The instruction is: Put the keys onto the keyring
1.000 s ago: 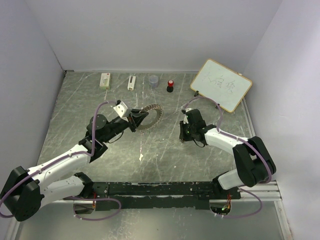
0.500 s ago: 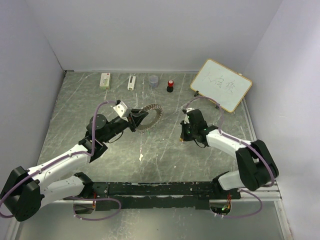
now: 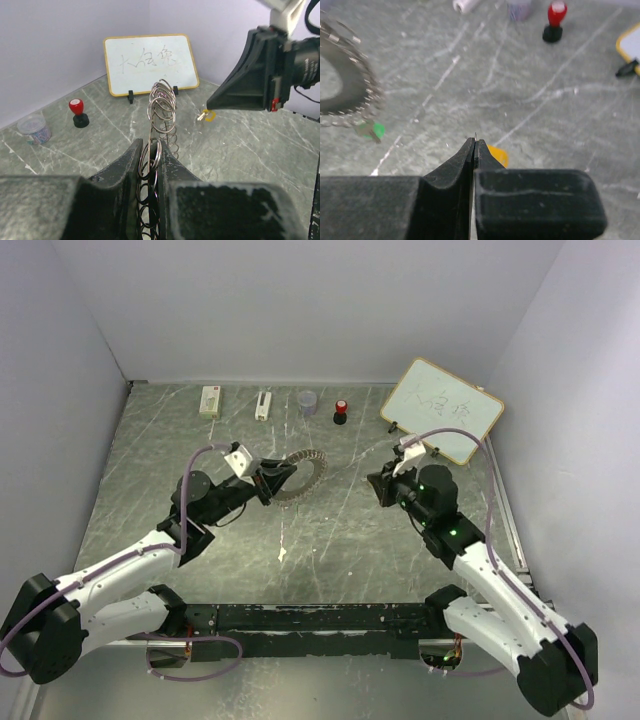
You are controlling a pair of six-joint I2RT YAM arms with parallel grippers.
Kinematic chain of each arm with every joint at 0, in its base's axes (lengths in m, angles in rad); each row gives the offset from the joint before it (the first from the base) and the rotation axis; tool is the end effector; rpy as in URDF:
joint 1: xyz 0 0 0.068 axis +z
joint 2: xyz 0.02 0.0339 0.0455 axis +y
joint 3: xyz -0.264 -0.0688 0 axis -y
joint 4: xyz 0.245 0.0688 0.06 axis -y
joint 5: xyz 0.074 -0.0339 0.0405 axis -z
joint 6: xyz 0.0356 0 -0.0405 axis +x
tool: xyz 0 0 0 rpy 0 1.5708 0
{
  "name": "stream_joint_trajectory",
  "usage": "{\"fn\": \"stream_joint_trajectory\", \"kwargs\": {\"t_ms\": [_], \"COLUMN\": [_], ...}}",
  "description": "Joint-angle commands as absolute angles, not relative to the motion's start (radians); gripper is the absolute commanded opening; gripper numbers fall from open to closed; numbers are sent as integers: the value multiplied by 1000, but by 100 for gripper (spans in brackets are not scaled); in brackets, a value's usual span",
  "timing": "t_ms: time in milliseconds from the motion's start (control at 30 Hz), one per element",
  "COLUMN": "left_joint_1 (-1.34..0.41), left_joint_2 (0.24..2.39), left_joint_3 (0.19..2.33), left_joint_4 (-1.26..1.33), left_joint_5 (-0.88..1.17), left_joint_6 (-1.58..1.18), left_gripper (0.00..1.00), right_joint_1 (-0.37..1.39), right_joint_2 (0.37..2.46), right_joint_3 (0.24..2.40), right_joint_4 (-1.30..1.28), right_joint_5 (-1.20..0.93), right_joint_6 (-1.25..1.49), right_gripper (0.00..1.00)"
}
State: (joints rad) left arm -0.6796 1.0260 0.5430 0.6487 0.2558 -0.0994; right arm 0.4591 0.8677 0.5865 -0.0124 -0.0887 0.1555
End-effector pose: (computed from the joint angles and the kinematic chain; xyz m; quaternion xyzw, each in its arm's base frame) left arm 0.1771 -0.1547 0.2965 0.2766 0.5863 -0.3637 0.6690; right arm 0.1834 0.0942 0.2729 -0.1474 0.7889 0.2141 0.5568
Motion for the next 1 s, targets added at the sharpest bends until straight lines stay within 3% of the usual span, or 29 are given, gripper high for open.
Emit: {"fn": "stream_joint_trajectory", "kwargs": {"t_ms": [0, 533, 967], "left_joint_1": [-672, -672, -673], "left_joint_2": [1008, 1010, 1054], "left_joint_3": [533, 525, 590], "left_joint_4": [773, 815, 729], "left_joint_5": [340, 442, 425], "left_joint_6": [-113, -81, -21], "left_gripper": [7, 7, 7], "right_joint_1": [457, 457, 457], "right_joint_2": [783, 836, 857], "right_joint_3": [593, 754, 819], "right_joint_4": [72, 162, 171], "right_joint_5": [-194, -521, -614], "right_joint_6": [90, 112, 166], "right_gripper": [0, 0, 0]}}
